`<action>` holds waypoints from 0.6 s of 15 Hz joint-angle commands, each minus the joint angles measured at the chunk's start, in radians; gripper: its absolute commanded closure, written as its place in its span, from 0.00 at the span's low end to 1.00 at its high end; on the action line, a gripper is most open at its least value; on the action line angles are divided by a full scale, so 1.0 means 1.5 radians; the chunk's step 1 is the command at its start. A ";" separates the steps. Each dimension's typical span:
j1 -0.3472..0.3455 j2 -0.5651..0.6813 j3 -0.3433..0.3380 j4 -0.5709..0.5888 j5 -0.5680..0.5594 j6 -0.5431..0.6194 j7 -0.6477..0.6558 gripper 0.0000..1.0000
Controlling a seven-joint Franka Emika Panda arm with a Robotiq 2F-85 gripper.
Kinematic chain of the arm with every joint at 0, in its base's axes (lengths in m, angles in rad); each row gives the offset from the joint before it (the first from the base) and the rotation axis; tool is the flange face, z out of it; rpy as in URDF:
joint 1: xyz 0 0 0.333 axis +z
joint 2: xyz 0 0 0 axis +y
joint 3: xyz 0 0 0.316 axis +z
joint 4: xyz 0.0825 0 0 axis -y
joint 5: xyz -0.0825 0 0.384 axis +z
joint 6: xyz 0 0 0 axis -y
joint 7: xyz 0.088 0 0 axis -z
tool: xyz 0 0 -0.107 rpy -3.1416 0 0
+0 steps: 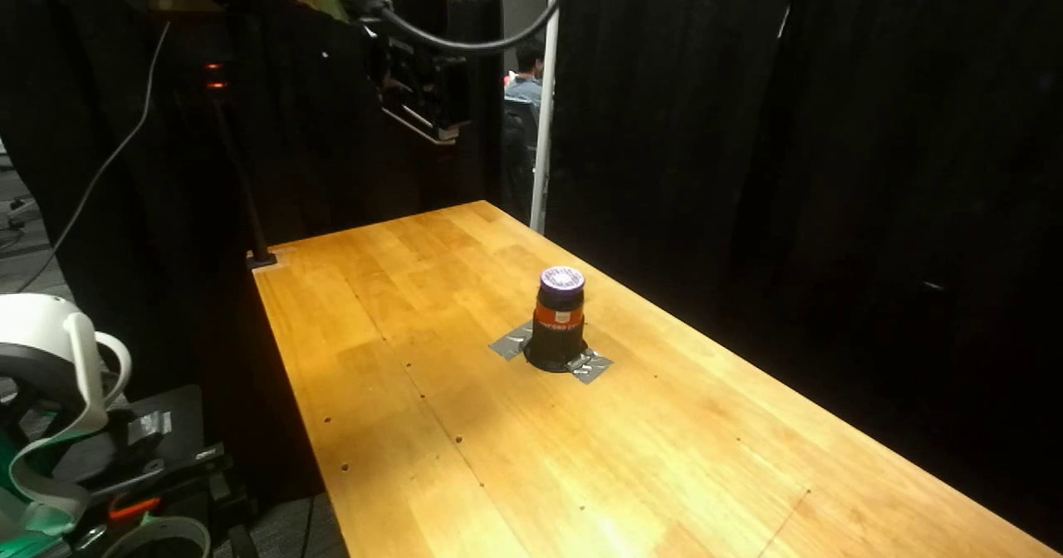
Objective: Put the elastic rubber on the object
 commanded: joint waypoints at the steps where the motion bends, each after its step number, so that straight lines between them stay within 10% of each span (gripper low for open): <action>1: -0.014 0.153 0.009 0.125 -0.029 -0.022 0.004 0.00; 9: -0.014 0.431 0.014 0.365 -0.106 -0.040 0.028 0.00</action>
